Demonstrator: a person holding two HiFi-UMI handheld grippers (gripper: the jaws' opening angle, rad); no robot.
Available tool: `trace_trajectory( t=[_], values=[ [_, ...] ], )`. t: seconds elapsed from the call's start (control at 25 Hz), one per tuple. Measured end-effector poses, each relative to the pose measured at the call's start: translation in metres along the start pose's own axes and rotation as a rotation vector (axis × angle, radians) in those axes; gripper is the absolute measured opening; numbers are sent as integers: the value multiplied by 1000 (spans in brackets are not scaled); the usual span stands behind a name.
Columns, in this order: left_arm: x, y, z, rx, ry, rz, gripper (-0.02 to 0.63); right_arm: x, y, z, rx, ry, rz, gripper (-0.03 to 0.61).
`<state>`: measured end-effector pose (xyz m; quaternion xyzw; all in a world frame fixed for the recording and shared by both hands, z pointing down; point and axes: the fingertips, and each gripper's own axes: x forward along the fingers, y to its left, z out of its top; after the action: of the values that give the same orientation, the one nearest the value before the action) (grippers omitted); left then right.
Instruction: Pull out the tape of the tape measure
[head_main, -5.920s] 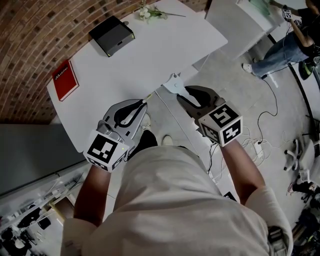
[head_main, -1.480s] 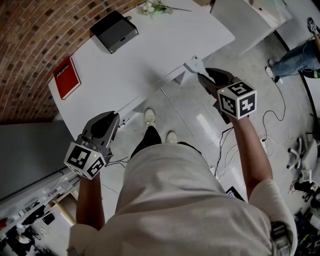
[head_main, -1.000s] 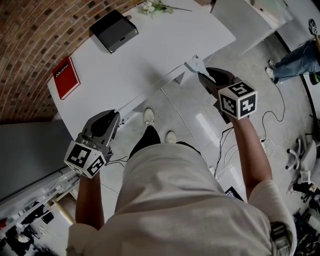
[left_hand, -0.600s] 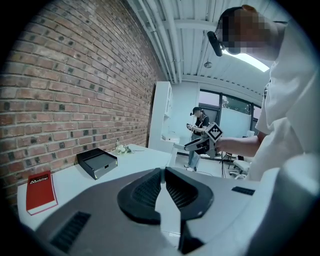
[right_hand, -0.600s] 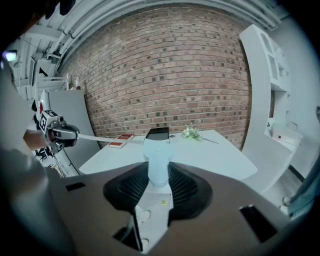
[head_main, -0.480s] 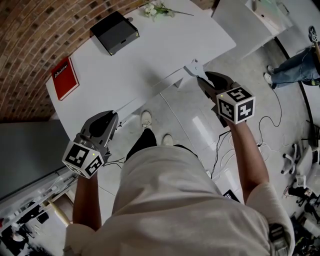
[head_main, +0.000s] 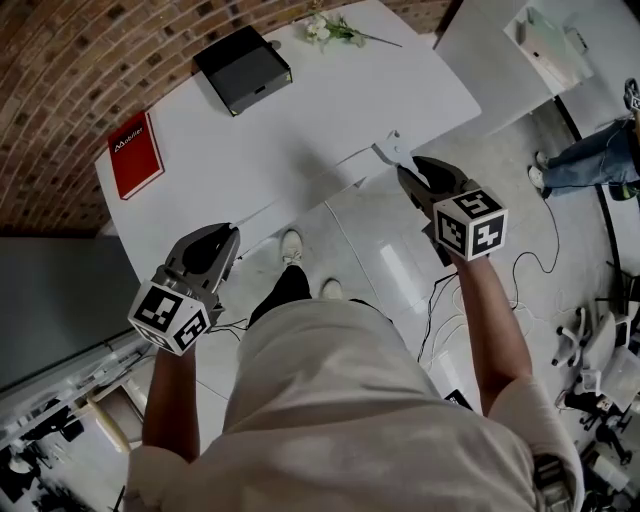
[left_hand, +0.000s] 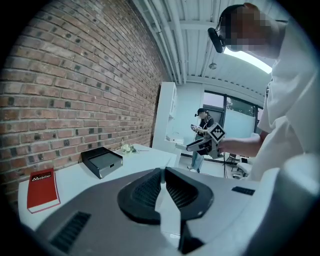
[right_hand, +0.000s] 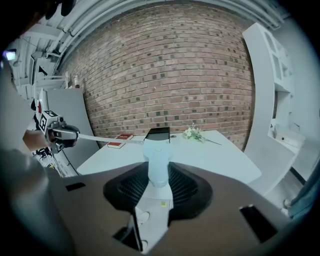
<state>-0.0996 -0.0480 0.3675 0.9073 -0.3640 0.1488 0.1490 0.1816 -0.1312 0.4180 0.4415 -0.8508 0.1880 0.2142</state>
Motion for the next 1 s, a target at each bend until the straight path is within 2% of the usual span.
trace_trajectory(
  t=[1.0],
  values=[
    [47, 122, -28, -62, 48, 41, 29, 124, -15, 12, -35, 45, -21, 129]
  ],
)
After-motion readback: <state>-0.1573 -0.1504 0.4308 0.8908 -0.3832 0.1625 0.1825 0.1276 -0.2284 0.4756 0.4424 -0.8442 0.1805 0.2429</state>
